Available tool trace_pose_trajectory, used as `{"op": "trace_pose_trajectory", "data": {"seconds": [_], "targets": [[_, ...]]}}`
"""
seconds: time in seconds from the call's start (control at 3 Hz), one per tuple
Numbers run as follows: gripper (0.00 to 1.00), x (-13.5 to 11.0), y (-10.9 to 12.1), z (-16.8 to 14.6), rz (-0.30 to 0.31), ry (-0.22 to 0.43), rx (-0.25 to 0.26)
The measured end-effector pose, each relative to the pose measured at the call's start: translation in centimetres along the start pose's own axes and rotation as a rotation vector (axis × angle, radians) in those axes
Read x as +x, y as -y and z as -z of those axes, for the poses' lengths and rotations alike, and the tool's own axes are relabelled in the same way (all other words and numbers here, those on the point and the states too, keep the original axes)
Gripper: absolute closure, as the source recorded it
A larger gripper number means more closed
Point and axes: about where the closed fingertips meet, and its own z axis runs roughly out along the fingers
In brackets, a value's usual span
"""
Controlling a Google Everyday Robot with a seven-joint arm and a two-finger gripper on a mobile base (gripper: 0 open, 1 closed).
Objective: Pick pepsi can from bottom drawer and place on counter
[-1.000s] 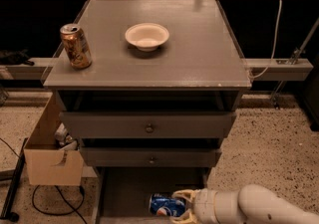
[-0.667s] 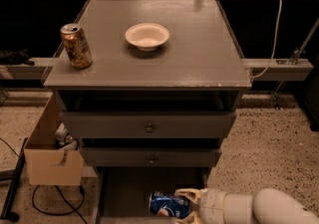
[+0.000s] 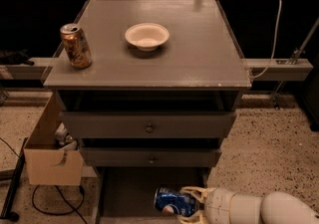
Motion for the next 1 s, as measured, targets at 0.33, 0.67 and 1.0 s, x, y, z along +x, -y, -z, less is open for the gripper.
{"op": "trace_pose_trajectory", "data": {"seconds": [0.33, 0.67, 1.0], "targets": [[1.0, -0.7, 0.6, 0.8, 0.02, 0.001, 0.016], [1.0, -4.2, 4.0, 4.5, 0.094, 0.003, 0.075], [1.0, -9.1, 8.3, 10.4, 0.178, 0.003, 0.147]]}}
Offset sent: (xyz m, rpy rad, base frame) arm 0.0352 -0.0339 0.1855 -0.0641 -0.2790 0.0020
